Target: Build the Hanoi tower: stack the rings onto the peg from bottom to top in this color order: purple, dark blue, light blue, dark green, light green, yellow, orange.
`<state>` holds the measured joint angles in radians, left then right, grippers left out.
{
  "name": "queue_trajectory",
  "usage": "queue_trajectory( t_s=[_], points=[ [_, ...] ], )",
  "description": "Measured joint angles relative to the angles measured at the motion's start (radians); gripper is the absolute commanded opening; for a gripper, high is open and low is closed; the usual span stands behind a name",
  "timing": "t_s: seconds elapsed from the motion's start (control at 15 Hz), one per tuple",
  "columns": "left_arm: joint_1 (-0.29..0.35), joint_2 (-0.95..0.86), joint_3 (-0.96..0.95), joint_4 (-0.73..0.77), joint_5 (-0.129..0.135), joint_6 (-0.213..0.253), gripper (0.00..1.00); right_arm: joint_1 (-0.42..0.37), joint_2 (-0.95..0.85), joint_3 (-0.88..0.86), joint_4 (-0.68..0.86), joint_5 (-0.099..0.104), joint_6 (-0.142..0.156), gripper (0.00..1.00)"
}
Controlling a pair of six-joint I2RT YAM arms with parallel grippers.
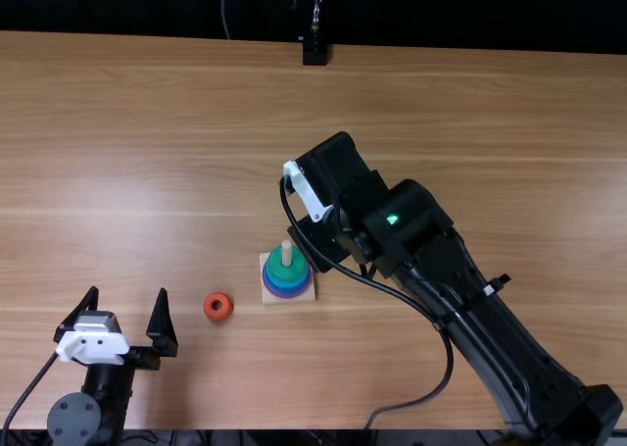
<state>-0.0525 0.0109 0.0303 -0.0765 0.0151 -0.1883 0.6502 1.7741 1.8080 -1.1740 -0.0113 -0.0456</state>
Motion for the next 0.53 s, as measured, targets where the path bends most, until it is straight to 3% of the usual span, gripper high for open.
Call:
queue_trajectory(
  t_s=[0.53],
  points=[
    [0.000, 0.000, 0.000, 0.000, 0.001, 0.000, 1.00, 0.081, 0.028, 0.032, 0.011, 0.000, 0.003, 0.00]
  ],
)
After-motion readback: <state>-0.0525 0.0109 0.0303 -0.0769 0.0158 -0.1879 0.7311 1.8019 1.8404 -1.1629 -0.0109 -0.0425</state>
